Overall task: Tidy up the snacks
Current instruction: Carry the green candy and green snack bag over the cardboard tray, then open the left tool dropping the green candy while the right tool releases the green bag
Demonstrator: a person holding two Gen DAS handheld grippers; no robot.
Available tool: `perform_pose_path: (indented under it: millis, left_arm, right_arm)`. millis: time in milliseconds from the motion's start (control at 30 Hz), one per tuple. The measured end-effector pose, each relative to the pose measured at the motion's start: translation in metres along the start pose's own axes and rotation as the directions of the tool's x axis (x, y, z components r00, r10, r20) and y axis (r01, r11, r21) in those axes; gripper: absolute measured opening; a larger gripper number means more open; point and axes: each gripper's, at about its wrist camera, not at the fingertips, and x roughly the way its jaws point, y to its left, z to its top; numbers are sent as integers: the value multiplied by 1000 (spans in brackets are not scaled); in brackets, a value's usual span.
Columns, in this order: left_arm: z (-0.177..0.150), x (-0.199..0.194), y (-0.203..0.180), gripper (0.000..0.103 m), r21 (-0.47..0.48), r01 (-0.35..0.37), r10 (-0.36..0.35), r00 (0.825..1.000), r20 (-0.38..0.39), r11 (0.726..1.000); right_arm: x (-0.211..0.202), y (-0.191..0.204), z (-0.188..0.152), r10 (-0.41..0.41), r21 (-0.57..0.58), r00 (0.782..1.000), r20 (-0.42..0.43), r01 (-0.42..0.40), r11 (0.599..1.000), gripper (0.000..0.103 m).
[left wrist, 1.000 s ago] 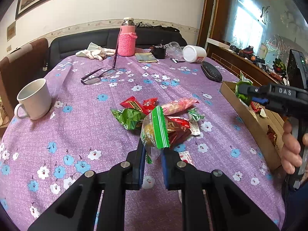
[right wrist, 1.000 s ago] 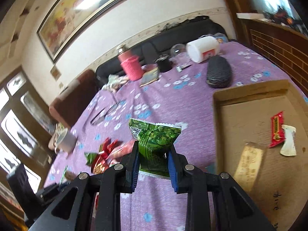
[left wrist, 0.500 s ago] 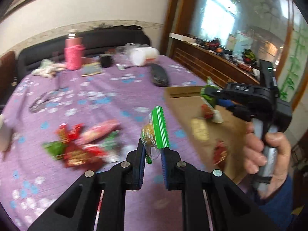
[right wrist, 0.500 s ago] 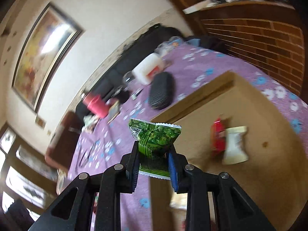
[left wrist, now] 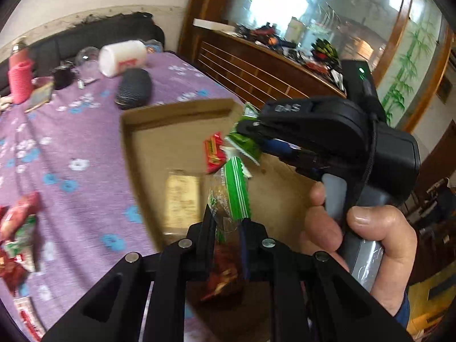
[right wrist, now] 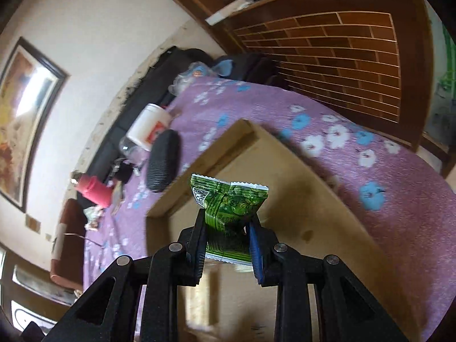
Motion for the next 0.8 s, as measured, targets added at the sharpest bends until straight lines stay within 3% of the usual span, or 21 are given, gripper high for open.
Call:
perform_pose_path:
  millis: [233,700,800]
  left_arm:
    - [-6,21,6,14,-20,25,-26,999,-32,999]
    - [-10,21,16,15,-26,23,-23,999,-24,999]
    - [-10,22,16,22,-32,23,-24,999,-30,999]
  right_arm:
    - [11,-3,2,-43,-10,998,-41,43,999,28]
    - [12,7,-3,-73,-59,997,-31,71,996,30]
    - [7,10,-2,-81,-69,997,-3,80,994,40]
